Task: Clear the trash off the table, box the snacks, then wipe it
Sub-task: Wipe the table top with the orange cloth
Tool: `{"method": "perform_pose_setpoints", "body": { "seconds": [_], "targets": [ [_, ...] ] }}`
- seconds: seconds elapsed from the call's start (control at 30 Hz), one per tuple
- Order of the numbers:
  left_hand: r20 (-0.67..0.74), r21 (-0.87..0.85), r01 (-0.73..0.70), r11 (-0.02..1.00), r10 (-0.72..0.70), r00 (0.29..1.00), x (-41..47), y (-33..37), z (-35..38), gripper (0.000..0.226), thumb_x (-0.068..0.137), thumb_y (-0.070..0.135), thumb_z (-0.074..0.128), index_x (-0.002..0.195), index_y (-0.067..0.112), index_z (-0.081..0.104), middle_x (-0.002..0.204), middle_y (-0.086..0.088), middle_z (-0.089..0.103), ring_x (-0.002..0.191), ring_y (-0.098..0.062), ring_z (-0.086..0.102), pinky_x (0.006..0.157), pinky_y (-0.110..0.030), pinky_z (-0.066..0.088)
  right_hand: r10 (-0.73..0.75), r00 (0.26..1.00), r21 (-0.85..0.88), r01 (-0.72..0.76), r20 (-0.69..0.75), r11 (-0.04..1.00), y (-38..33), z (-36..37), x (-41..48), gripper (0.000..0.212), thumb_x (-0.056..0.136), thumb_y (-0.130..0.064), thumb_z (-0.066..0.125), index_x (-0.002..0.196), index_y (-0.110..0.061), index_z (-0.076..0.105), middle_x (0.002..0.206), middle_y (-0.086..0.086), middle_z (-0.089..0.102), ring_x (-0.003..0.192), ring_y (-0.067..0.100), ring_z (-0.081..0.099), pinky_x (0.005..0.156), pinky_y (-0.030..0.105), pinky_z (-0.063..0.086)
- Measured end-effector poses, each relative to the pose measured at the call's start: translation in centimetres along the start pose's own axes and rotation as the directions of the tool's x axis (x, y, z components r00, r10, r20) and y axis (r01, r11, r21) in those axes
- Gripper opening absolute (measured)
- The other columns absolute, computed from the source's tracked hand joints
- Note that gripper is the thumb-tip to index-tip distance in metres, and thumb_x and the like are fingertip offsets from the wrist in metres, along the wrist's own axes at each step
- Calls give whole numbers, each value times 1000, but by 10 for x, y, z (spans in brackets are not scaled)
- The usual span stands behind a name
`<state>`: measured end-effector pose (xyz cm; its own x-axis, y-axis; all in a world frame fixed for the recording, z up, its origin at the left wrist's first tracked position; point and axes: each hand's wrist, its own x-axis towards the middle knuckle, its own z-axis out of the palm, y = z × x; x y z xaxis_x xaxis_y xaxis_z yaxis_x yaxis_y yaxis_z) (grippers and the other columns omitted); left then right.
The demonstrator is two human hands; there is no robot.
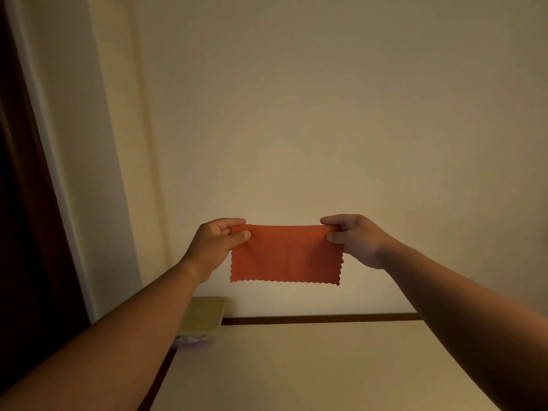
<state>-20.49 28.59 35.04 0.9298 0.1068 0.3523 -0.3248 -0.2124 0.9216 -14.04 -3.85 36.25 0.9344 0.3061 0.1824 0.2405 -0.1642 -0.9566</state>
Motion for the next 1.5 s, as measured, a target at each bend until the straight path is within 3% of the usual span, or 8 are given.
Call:
{"method": "perform_pose_setpoints", "body": {
  "seconds": [0.13,0.43,0.6,0.8,1.07,1.3,1.4,1.5],
  "targets": [
    [-62,214,-85,973,101,993,-4,1,-2,26,90,14,75,116,20,74,101,3,78,95,-9,74,94,-29,57,-140,990,-519,106,-26,848,-10,0,-8,37,98,-8,66,134,-17,67,118,-5,68,108,18,67,94,34,55],
    [-151,362,-97,927,161,975,-12,4,0,17,87,18,77,104,22,77,89,8,77,84,-1,73,86,-23,57,-211,977,-672,176,30,719,-12,-6,-15,21,103,-11,53,110,-17,72,99,-3,71,79,15,66,63,22,49],
    [-12,96,-52,994,54,998,-16,0,2,42,89,2,70,124,25,70,90,-8,72,91,-17,71,96,-28,52,-205,978,-639,172,23,750,-18,-7,-16,24,102,-9,52,112,-17,73,103,1,73,88,26,71,78,42,58],
    [33,-172,94,981,-90,995,-22,-8,6,30,90,-2,68,108,20,79,106,-1,77,109,-17,69,106,-38,50,-198,980,-640,160,12,752,-18,-9,-16,24,102,-11,54,116,-18,72,107,-5,72,96,21,69,84,41,56],
    [-245,512,-252,821,421,873,-32,-4,16,24,88,7,69,105,19,79,103,11,72,98,-1,65,90,-7,43,-175,983,-728,159,55,667,-17,-6,-16,20,103,-17,55,114,-17,72,104,-8,70,93,14,67,76,28,52],
    [-181,686,-332,647,593,784,-32,3,9,14,82,7,74,88,18,78,93,8,70,89,-7,62,85,-23,52,-308,951,-754,210,11,622,-17,-6,-17,10,100,-21,60,100,-24,69,101,-3,62,94,15,60,75,27,44],
    [-175,495,-252,831,380,908,-28,9,0,13,82,10,70,80,22,71,98,11,60,91,-2,57,85,-19,44,-313,947,-627,204,-67,752,-14,-10,-21,4,99,-29,65,98,-27,69,108,-7,58,101,8,56,80,24,43],
    [37,-80,-24,997,27,999,-26,20,-7,19,95,8,55,80,20,59,90,4,61,81,-14,54,75,-34,45,-144,987,-199,126,-77,972,-17,-10,-33,20,103,-34,61,103,-13,63,107,-3,64,104,16,61,96,41,51]
  ]
}}
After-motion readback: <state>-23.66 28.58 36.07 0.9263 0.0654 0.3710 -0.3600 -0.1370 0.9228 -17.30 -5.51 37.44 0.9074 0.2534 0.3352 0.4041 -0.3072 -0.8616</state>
